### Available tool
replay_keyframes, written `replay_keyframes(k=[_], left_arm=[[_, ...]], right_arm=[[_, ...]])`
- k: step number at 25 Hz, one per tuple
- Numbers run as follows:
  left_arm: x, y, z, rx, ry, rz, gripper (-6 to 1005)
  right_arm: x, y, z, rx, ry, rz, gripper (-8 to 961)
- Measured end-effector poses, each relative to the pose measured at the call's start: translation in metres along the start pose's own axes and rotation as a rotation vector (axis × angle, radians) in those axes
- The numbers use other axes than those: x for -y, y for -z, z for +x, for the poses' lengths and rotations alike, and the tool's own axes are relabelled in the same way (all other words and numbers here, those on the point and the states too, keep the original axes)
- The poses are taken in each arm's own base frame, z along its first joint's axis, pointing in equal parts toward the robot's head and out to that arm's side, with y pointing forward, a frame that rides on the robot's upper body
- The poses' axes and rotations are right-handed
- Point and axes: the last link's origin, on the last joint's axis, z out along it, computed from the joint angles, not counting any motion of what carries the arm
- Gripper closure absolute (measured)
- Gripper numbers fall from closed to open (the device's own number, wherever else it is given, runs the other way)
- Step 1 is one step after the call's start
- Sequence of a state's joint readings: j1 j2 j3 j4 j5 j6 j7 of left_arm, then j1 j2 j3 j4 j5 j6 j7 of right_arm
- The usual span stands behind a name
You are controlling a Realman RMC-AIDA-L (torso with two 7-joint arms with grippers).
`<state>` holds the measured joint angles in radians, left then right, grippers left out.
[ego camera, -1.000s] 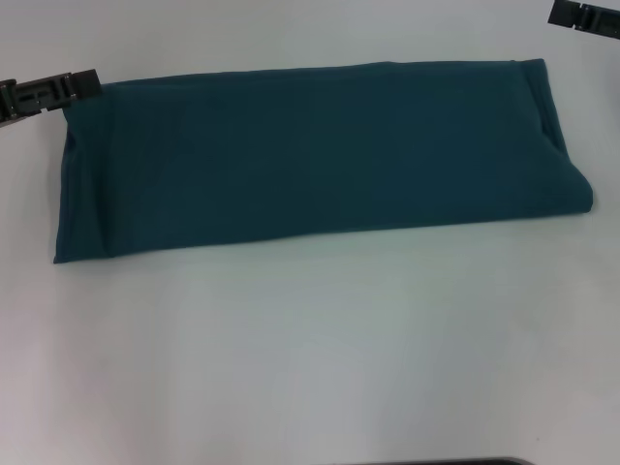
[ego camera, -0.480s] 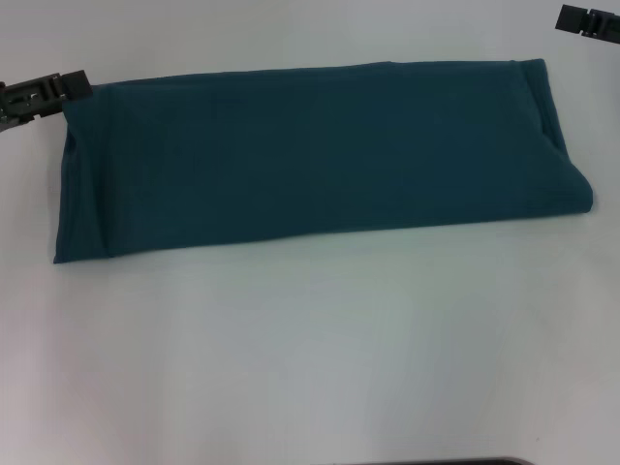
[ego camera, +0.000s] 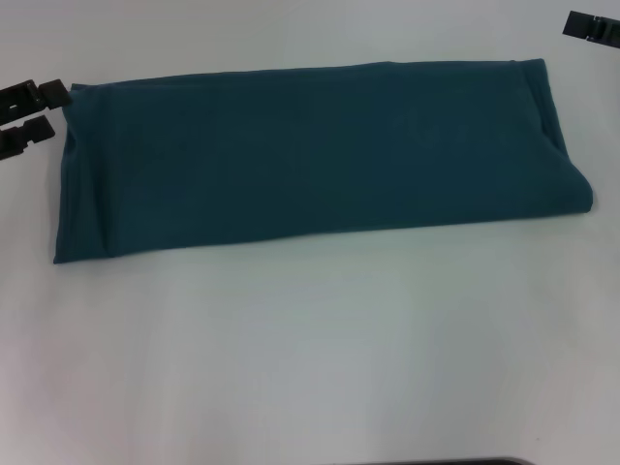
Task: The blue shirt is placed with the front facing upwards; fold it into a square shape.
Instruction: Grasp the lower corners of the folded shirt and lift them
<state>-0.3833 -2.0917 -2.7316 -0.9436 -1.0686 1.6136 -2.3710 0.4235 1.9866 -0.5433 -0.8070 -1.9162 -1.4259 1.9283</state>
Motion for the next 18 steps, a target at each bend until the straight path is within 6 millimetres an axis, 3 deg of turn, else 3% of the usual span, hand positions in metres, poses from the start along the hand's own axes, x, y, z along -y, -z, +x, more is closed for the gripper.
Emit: replay_keyframes(k=[10, 18], left_arm=[[0.019, 0.003, -0.008, -0.041, 0.180, 0.045, 238], [0.021, 0.009, -0.014, -0.011, 0.067, 0.047, 238]], right_arm=[[-0.001, -0.002, 0.000, -0.002, 0.002, -0.004, 81], [-0.001, -0.002, 0.004, -0.022, 0.001, -0.003, 84]])
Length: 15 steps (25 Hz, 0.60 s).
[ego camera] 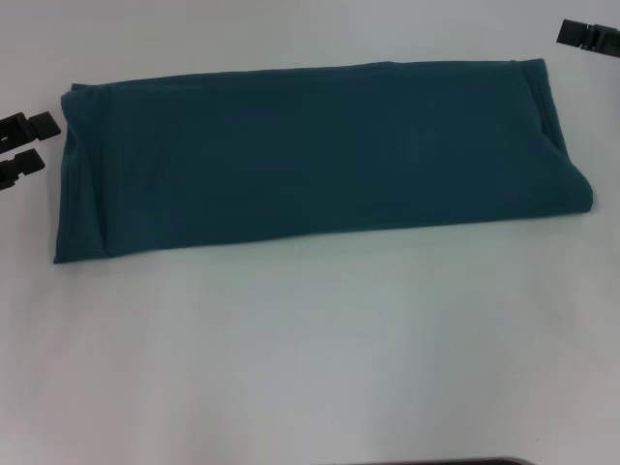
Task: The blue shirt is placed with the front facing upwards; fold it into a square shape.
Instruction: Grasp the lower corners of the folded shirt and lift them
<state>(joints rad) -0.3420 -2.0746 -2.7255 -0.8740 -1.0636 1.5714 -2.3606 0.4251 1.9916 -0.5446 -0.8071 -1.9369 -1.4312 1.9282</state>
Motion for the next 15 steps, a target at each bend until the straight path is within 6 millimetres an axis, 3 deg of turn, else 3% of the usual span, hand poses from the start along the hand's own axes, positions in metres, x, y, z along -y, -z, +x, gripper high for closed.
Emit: replay_keyframes(k=[6, 15], left_arm=[[-0.0012, 0.0006, -0.0022, 0.014, -0.021, -0.009, 238], [-0.0030, -0.0011, -0.0032, 0.028, -0.211, -0.019, 238]], right_arm=[[0.0007, -0.0005, 0.0039, -0.020, 0.000, 0.006, 87], [0.0004, -0.0005, 0.0041, -0.021, -0.002, 0.004, 91]])
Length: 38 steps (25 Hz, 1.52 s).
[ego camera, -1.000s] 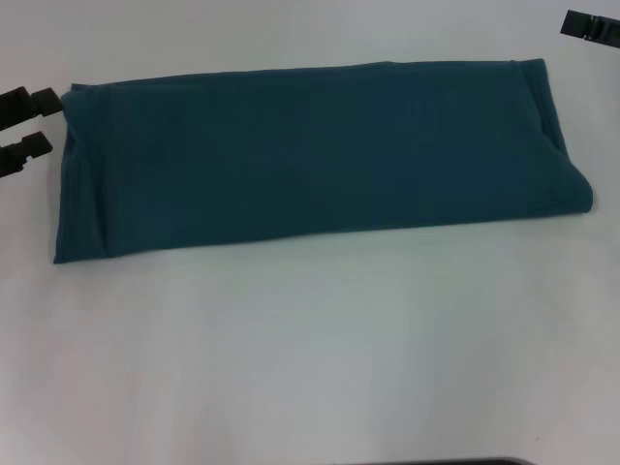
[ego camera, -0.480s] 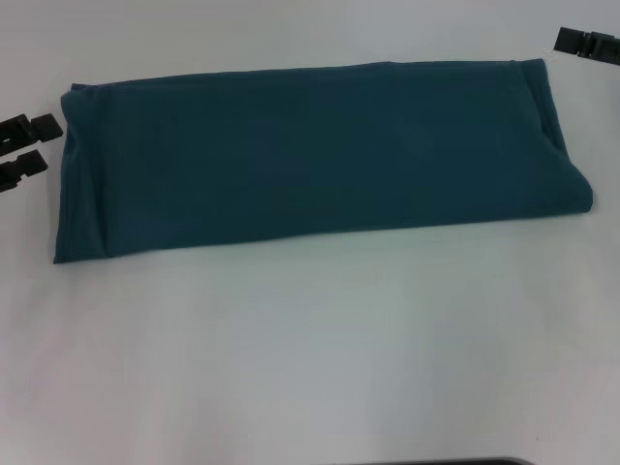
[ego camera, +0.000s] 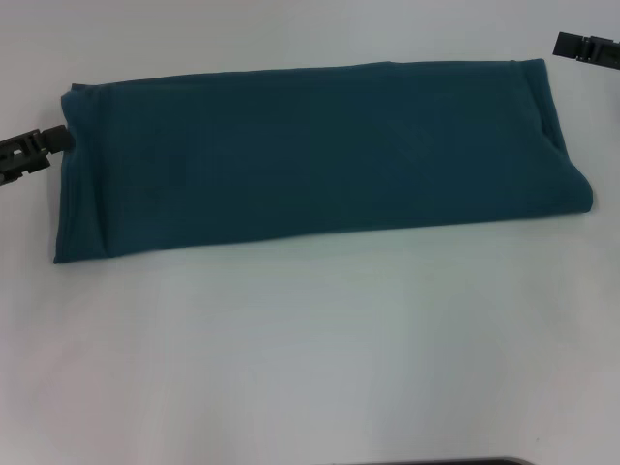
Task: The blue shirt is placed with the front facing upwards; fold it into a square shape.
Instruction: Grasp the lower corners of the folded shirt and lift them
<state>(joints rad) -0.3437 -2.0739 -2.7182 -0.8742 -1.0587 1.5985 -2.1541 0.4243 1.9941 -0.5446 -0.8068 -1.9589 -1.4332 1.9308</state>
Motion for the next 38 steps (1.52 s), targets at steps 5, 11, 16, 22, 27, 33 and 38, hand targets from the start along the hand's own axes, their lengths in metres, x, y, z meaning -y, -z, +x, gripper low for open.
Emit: replay_keyframes(k=[5, 11, 16, 22, 27, 33, 38], left_arm=[[0.009, 0.002, -0.002, -0.038, 0.067, 0.048, 238], [0.010, 0.008, -0.007, -0.028, 0.041, 0.046, 238], [0.005, 0.013, -0.011, 0.033, -0.040, 0.005, 237], [0.009, 0.020, -0.018, 0.023, 0.041, 0.015, 237], [0.012, 0.024, -0.025, 0.022, 0.127, 0.024, 237], [0.015, 0.021, -0.034, 0.036, 0.214, 0.034, 237], [0.021, 0.017, -0.038, 0.050, 0.247, 0.082, 237]], right_arm=[[-0.001, 0.000, 0.000, -0.002, -0.002, -0.005, 93], [-0.001, 0.001, 0.001, -0.004, -0.007, -0.009, 96], [-0.004, 0.003, 0.001, -0.016, -0.012, -0.033, 98], [-0.007, 0.003, 0.002, -0.042, -0.026, -0.051, 101], [-0.005, 0.001, 0.006, -0.106, -0.054, -0.027, 103], [-0.003, 0.003, 0.005, -0.131, -0.063, -0.017, 106], [-0.003, 0.003, 0.004, -0.134, -0.060, -0.018, 108]])
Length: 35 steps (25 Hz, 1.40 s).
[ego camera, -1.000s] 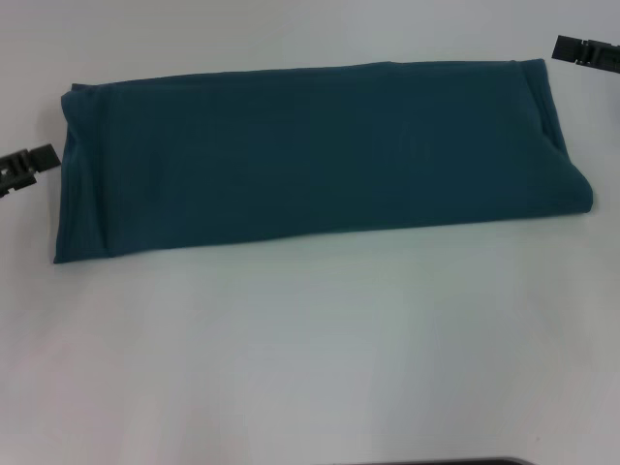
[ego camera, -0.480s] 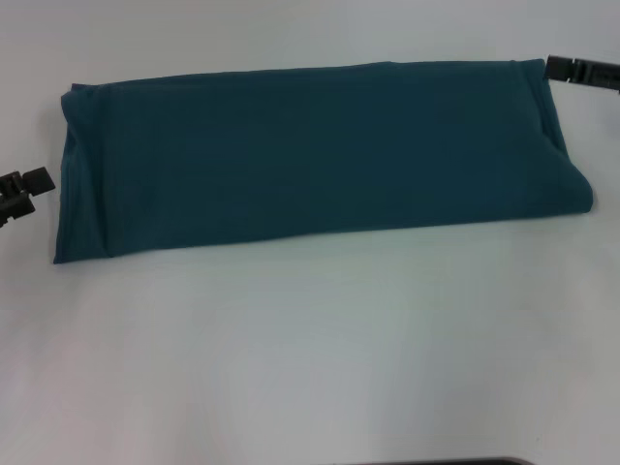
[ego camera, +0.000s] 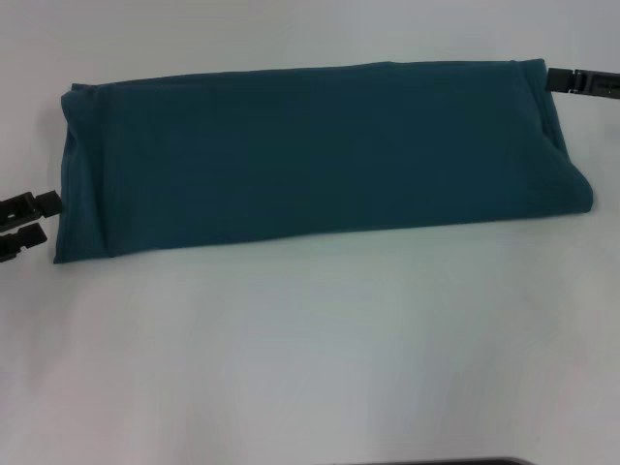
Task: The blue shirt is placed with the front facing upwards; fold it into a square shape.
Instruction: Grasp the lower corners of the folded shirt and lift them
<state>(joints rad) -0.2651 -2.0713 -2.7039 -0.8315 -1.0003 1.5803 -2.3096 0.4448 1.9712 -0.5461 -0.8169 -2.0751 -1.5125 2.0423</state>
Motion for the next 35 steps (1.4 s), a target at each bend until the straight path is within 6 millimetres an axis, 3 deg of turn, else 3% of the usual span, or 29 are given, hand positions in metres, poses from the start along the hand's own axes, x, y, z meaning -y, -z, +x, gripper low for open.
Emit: replay_keyframes(k=[17, 35], left_arm=[[0.012, -0.025, 0.006, 0.022, -0.006, 0.122, 237], [0.001, -0.045, 0.001, 0.111, -0.031, 0.081, 239]], right_arm=[[-0.002, 0.001, -0.001, -0.011, 0.005, -0.011, 116], [-0.002, 0.003, -0.002, -0.006, 0.011, -0.017, 124]])
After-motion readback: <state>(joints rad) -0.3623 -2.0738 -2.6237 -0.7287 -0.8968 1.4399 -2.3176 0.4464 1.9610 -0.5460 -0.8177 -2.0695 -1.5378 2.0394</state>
